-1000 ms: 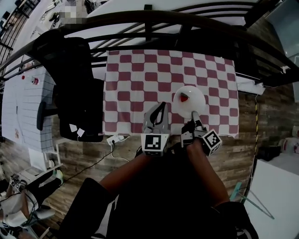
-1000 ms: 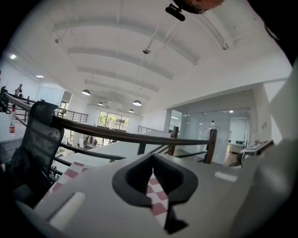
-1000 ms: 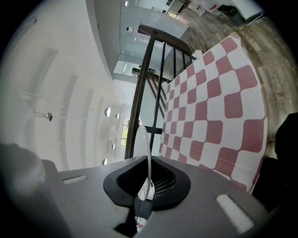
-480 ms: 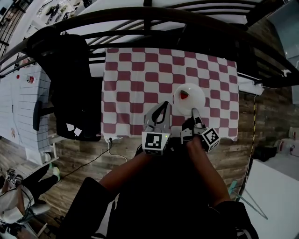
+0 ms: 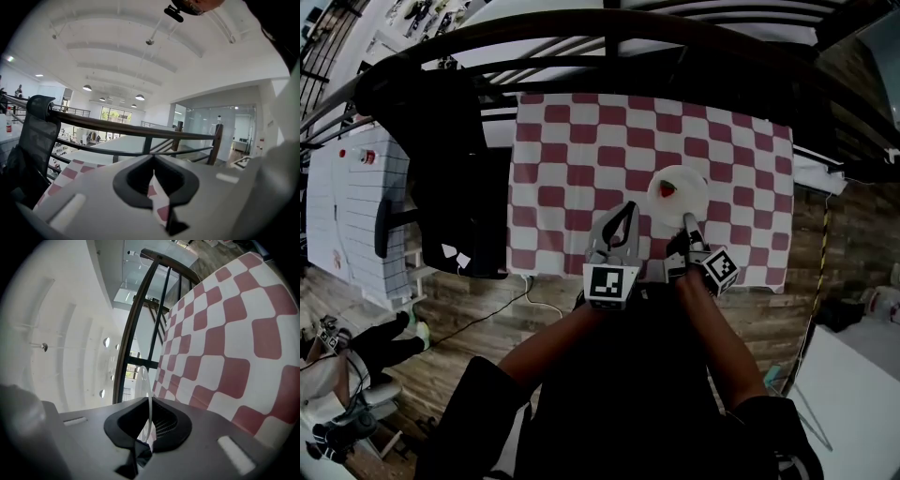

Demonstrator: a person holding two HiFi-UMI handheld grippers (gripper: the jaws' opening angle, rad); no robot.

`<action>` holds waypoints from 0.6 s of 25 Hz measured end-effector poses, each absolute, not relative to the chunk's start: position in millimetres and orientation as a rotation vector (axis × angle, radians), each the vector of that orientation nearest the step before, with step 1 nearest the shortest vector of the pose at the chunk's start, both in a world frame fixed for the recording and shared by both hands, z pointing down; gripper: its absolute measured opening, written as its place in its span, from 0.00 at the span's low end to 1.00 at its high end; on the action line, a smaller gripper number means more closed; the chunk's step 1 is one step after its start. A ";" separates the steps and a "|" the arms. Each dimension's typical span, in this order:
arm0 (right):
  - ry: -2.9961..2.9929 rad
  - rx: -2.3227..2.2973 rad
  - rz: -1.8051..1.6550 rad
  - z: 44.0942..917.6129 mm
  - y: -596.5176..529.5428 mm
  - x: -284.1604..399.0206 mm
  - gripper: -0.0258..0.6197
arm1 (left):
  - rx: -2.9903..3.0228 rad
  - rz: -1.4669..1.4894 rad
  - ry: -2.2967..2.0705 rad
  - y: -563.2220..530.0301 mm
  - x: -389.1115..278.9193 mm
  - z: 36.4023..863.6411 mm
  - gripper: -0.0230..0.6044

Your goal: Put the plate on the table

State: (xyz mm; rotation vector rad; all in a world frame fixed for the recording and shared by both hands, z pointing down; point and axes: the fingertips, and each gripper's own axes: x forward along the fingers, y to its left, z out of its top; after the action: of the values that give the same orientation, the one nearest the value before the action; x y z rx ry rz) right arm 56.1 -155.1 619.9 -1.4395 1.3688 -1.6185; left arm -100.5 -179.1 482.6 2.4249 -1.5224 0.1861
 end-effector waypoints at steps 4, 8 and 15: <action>1.417 -1.448 -1.614 640.1 -167.2 62.7 0.06 | 2.428 0.220 -1.511 -189.6 -89.0 491.1 0.05; 1.403 -1.437 -1.648 660.6 -173.7 69.8 0.06 | 2.402 0.235 -1.503 -198.7 -80.0 497.9 0.05; 1.425 -1.418 -1.661 688.6 -189.6 79.3 0.05 | 2.396 0.247 -1.554 -221.7 -78.9 501.3 0.05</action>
State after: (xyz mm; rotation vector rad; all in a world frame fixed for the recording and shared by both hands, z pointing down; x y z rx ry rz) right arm 79.3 -189.6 688.6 -1.4181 1.4252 -1.6607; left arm -78.9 -221.7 501.3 2.3965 -1.5537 0.2473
